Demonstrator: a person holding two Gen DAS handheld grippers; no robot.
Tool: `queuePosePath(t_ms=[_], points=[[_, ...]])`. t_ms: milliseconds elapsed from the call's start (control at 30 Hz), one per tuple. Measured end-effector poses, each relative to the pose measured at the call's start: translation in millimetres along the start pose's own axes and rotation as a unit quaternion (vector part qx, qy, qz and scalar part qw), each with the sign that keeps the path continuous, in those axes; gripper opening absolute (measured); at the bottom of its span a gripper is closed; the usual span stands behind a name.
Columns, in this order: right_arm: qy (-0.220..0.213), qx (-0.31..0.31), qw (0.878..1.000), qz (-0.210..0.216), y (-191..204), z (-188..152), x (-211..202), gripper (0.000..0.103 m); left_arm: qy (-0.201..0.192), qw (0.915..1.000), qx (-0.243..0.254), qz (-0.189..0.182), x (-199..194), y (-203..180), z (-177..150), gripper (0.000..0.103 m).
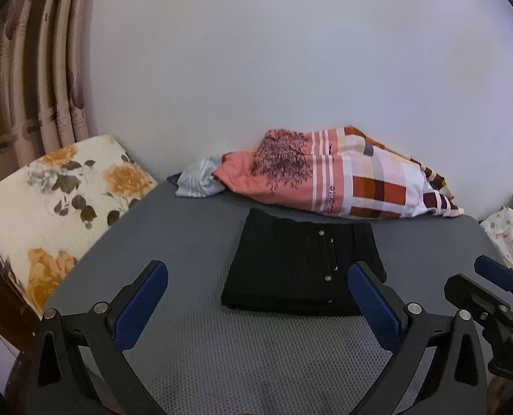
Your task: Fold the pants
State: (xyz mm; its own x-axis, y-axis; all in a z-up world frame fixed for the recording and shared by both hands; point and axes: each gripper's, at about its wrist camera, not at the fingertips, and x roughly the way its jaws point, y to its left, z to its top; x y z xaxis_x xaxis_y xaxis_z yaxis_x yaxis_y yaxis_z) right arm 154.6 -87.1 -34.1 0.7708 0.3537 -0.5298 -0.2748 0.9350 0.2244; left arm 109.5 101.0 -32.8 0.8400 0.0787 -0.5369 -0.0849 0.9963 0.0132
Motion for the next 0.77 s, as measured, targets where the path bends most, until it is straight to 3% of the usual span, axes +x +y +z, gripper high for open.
queuePosePath(t_ms=[367, 633, 767], points=[[0.024, -0.001, 1.0, -0.012, 0, -9, 13, 0.086, 0.023, 0.9997, 0.01, -0.002, 16, -3, -11, 0.103], [0.048, -0.018, 0.997, -0.052, 2, -14, 23, 0.086, -0.013, 0.9992, 0.031, 0.021, 11, -8, -20, 0.103], [0.06, -0.018, 0.995, -0.074, -1, -15, 27, 0.086, -0.007, 0.9991, 0.038, 0.016, 12, -10, -20, 0.103]])
